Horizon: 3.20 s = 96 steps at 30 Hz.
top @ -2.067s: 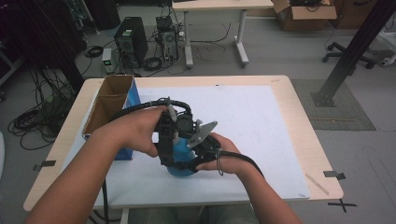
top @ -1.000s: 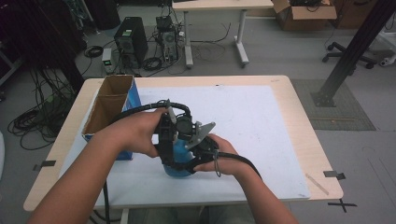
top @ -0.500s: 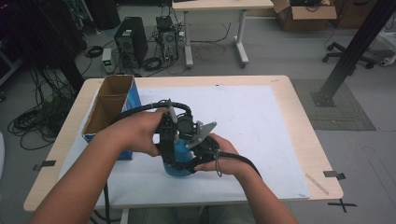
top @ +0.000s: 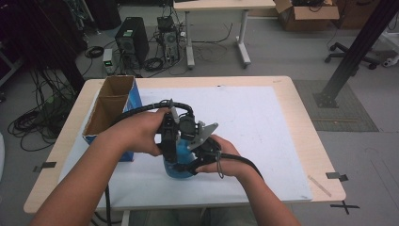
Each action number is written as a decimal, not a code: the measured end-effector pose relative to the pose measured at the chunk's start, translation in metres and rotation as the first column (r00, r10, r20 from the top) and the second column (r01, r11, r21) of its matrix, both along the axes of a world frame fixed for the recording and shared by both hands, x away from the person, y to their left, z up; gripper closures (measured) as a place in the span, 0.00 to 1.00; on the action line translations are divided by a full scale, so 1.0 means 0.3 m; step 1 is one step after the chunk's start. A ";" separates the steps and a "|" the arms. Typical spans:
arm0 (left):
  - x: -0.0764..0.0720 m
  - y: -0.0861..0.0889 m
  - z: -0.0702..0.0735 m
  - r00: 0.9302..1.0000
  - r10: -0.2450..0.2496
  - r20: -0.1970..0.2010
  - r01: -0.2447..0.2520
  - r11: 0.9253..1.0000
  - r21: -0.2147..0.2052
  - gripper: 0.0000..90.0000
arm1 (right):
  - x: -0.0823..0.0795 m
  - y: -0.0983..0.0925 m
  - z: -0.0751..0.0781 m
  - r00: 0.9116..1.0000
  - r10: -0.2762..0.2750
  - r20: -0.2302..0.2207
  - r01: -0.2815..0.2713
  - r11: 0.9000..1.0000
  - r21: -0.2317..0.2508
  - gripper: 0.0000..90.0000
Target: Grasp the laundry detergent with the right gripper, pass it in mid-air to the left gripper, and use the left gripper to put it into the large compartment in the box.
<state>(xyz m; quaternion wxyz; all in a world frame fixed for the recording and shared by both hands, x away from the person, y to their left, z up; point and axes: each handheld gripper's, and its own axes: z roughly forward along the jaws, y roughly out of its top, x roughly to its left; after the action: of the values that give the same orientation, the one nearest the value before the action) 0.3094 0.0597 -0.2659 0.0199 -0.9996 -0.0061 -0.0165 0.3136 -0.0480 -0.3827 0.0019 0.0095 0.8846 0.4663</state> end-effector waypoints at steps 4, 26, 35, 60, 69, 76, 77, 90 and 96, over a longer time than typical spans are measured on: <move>-0.001 -0.003 0.002 1.000 -0.008 0.011 0.008 1.000 0.004 0.41 | -0.001 -0.002 0.002 1.000 0.000 0.000 0.000 1.000 0.002 0.50; -0.013 -0.014 0.019 0.998 -0.015 0.056 0.014 1.000 0.022 0.43 | -0.002 -0.009 0.009 1.000 -0.008 0.017 0.007 1.000 0.027 0.49; -0.007 -0.007 0.030 0.999 0.005 0.050 -0.006 1.000 0.024 0.43 | -0.006 -0.006 -0.004 1.000 -0.003 -0.002 0.003 0.998 0.056 0.36; 0.004 -0.009 0.055 0.998 0.014 0.060 -0.016 0.999 0.031 0.43 | -0.001 -0.067 -0.002 0.999 -0.034 -0.037 0.041 0.979 0.200 0.11; 0.010 -0.012 0.069 0.997 0.014 0.072 -0.018 0.998 0.054 0.43 | -0.001 -0.111 0.026 0.999 -0.026 -0.038 0.033 0.981 0.189 0.01; 0.030 0.000 0.088 0.996 0.062 0.065 -0.065 0.997 0.052 0.43 | 0.005 -0.187 0.049 0.999 -0.043 -0.024 0.046 0.984 0.174 0.01; 0.032 0.003 0.091 0.995 0.068 0.069 -0.072 0.996 0.050 0.43 | 0.006 -0.200 0.052 0.999 -0.049 -0.022 0.052 0.984 0.169 0.01; 0.102 0.032 0.150 0.929 0.368 0.039 -0.369 0.929 0.039 0.43 | 0.045 -0.396 0.116 0.990 -0.140 0.027 0.137 0.988 0.072 0.01; 0.131 0.054 0.178 0.868 0.495 0.021 -0.496 0.868 0.019 0.43 | 0.065 -0.457 0.136 0.986 -0.161 0.053 0.163 0.986 -0.030 0.01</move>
<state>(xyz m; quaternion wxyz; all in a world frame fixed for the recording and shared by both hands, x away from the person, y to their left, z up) 0.3486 0.0759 -0.2125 0.0351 -0.9642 -0.2621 -0.0188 0.3332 -0.1851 -0.3418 0.0621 0.0695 0.8883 0.4497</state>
